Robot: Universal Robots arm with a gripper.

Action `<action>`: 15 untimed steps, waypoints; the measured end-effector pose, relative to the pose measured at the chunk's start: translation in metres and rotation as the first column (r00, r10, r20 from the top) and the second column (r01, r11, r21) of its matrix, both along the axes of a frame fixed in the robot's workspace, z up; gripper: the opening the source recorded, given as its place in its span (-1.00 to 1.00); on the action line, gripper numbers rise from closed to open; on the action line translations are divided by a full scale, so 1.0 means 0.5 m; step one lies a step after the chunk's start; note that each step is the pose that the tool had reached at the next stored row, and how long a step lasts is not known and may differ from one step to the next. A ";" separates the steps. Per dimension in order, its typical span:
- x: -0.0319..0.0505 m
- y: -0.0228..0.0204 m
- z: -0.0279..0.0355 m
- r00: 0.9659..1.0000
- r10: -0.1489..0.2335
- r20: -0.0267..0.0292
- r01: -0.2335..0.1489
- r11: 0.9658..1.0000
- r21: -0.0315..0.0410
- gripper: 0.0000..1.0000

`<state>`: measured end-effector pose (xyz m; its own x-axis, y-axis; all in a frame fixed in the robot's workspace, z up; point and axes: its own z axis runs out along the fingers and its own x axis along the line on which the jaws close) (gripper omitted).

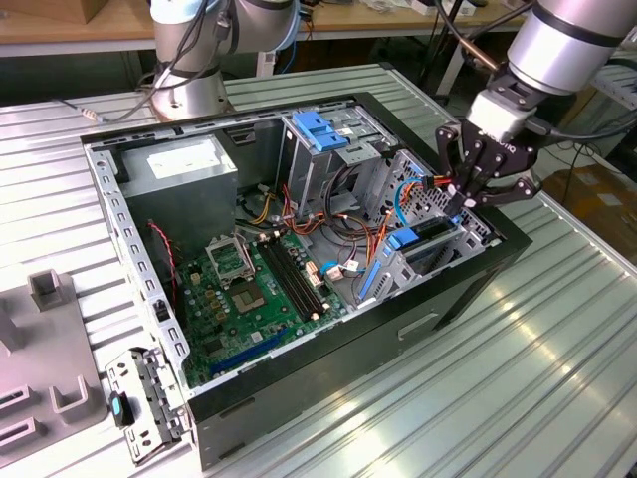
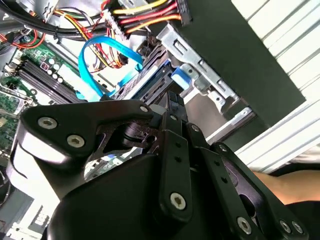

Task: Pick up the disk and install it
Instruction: 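Insert the first disk wire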

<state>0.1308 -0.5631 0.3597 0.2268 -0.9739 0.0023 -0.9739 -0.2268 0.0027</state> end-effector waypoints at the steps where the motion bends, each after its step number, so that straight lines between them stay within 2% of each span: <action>1: 0.002 0.0000 0.000 1.000 0.010 0.000 -0.010 1.000 0.000 -0.79; 3: 0.005 0.0000 0.003 0.999 0.033 0.000 -0.033 0.999 0.001 -0.79; 8: 0.011 0.0000 0.013 0.999 0.048 -0.004 -0.048 0.999 0.001 -0.79; 11: 0.012 0.0004 0.013 0.999 0.051 -0.004 -0.051 0.999 -0.001 -0.79; 15: 0.014 0.0004 0.013 0.996 0.090 -0.004 -0.090 0.996 -0.001 -0.79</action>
<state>0.1379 -0.5629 0.3662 0.3132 -0.9497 0.0019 -0.9497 -0.3132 0.0070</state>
